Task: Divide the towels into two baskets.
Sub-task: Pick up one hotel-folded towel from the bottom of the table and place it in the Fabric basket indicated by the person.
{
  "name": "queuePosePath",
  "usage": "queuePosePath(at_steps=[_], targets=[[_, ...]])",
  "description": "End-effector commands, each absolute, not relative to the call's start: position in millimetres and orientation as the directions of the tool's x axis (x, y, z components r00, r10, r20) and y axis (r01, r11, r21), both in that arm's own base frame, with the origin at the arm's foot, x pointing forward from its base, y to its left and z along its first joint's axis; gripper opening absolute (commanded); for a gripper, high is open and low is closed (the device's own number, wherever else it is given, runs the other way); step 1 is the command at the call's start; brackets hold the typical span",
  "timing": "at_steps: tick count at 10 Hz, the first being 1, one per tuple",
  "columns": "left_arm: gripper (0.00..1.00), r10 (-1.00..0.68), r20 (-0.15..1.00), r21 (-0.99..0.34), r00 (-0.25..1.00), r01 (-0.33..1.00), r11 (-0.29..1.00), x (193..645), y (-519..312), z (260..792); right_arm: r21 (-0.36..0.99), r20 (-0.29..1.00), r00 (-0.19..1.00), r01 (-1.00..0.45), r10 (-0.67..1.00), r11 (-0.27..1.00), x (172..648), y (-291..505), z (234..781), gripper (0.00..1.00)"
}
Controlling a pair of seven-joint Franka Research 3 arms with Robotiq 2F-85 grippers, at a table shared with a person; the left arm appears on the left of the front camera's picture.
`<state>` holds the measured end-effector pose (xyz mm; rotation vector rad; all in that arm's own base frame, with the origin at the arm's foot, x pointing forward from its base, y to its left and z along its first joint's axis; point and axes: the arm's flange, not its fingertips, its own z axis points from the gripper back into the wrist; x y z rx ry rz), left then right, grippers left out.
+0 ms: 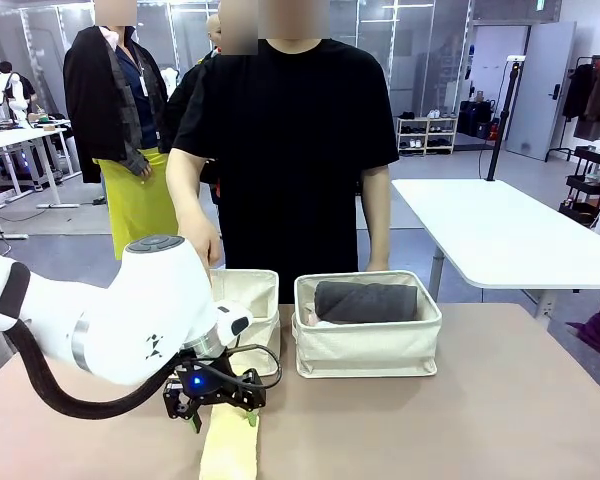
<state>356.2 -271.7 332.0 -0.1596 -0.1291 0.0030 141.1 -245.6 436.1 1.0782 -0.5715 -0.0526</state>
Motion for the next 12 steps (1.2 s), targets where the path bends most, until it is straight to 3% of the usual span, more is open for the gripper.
queuePosePath(at_steps=[1,8,9,12], targets=[[0.89,0.029,0.147,-0.144,0.989,-0.007,0.990,358,-279,322,0.838,0.430,0.845,-0.244,-0.318,0.488,137,-244,437,1.00],[0.20,0.005,0.152,-0.145,0.988,0.018,0.989,353,-280,326,0.838,0.430,0.845,-0.244,-0.318,0.488,137,-244,437,1.00],[0.13,0.001,0.149,-0.165,0.989,0.023,0.986,351,-277,339,0.838,0.430,0.845,-0.244,-0.318,0.488,137,-244,437,1.00],[0.13,-0.187,0.172,-0.251,0.967,0.226,0.941,324,-261,442,0.838,0.430,0.845,-0.244,-0.318,0.488,137,-244,437,1.00]])
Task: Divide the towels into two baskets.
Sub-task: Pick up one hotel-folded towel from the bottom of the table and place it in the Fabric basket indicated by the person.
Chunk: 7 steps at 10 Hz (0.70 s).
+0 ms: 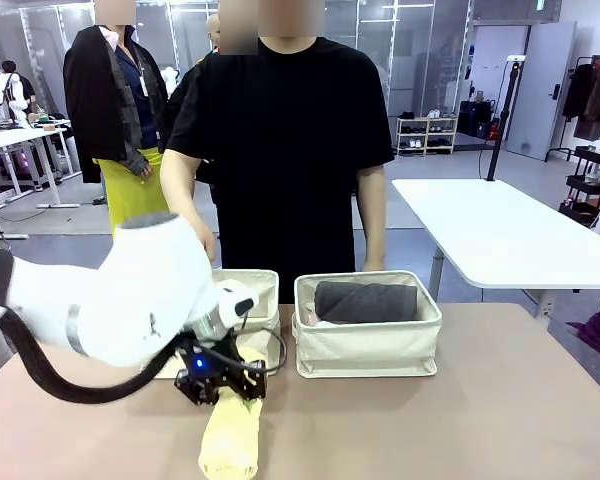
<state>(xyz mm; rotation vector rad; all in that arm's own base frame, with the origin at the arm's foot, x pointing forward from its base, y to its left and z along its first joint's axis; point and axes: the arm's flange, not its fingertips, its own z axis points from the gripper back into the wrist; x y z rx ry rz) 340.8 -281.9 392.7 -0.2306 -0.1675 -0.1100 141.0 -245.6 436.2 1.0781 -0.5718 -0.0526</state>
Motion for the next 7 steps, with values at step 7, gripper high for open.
queuePosePath(at_steps=[7], targets=[[0.13,-0.579,0.221,-0.273,0.785,0.620,0.735,307,-239,514,0.838,0.430,0.845,-0.244,-0.318,0.488,137,-244,437,1.00]])
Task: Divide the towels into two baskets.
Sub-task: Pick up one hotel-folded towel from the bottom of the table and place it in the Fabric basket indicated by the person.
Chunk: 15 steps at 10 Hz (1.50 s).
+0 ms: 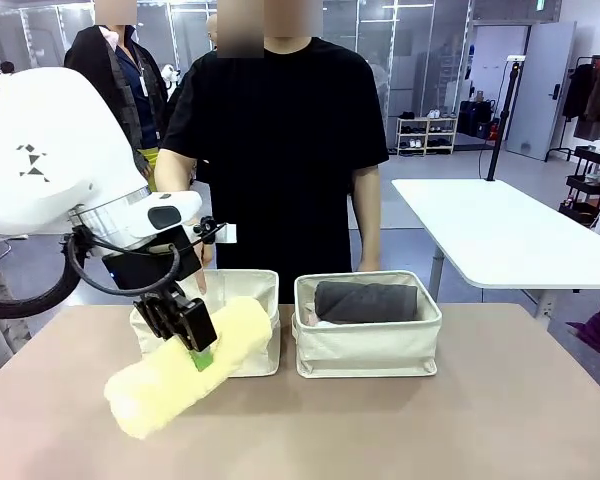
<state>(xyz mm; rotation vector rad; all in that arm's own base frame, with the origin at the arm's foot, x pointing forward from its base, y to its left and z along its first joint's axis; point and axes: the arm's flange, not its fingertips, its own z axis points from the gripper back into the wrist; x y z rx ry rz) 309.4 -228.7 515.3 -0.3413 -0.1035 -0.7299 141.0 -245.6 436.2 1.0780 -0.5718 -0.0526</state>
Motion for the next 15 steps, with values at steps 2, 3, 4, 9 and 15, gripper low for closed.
queuePosePath(at_steps=[2,3,4,9,15], targets=[[0.13,-0.579,0.221,-0.273,0.785,0.620,0.735,307,-239,514,0.838,0.430,0.845,-0.244,-0.318,0.488,137,-244,437,1.00],[0.40,-0.618,0.203,-0.265,0.759,0.650,0.712,308,-233,514,0.838,0.430,0.845,-0.244,-0.318,0.488,137,-244,437,1.00],[0.40,-0.633,0.274,-0.157,0.724,0.683,0.713,325,-227,521,0.838,0.430,0.845,-0.244,-0.318,0.488,137,-244,437,1.00],[0.40,-0.888,0.338,0.109,0.313,0.924,0.367,445,-224,549,0.838,0.430,0.845,-0.244,-0.318,0.488,137,-244,437,1.00],[0.40,-0.951,0.148,0.181,0.272,0.938,0.297,551,-223,520,0.838,0.430,0.845,-0.244,-0.318,0.488,137,-244,437,1.00]])
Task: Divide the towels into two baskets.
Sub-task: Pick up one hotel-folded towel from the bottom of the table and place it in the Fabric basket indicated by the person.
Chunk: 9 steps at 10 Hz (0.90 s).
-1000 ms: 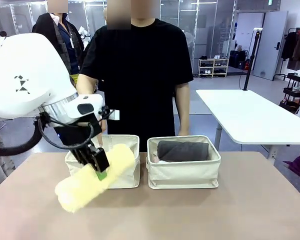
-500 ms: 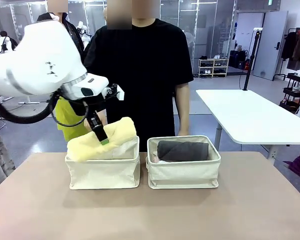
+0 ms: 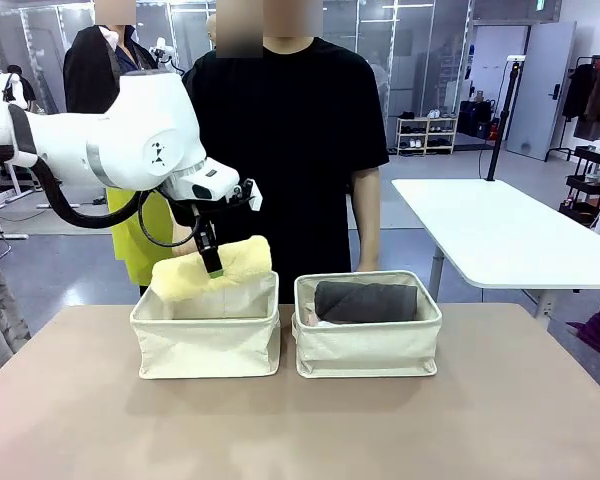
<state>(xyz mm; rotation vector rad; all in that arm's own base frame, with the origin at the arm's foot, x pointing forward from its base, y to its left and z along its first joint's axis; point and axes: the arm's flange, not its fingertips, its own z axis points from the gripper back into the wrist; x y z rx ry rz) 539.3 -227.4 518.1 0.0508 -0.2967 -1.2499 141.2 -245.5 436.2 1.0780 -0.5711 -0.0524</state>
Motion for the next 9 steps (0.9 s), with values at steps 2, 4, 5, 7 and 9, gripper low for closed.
queuePosePath(at_steps=[2,4,5,7,9], targets=[[0.40,-0.956,0.158,0.128,0.247,0.955,0.268,572,-209,500,0.838,0.430,0.845,-0.244,-0.318,0.488,137,-244,437,1.00],[0.40,-0.960,0.154,0.105,0.236,0.962,0.253,590,-200,483,0.838,0.430,0.845,-0.244,-0.318,0.488,137,-244,437,1.00],[0.40,-0.965,0.139,0.091,0.221,0.968,0.234,595,-198,475,0.838,0.430,0.845,-0.244,-0.318,0.488,137,-244,437,1.00],[0.66,-0.969,0.126,0.080,0.211,0.972,0.222,598,-200,466,0.838,0.430,0.845,-0.244,-0.318,0.488,137,-244,437,1.00],[1.00,-0.972,0.127,0.076,0.198,0.975,0.209,592,-202,467,0.838,0.430,0.845,-0.244,-0.318,0.488,137,-244,437,1.00]])
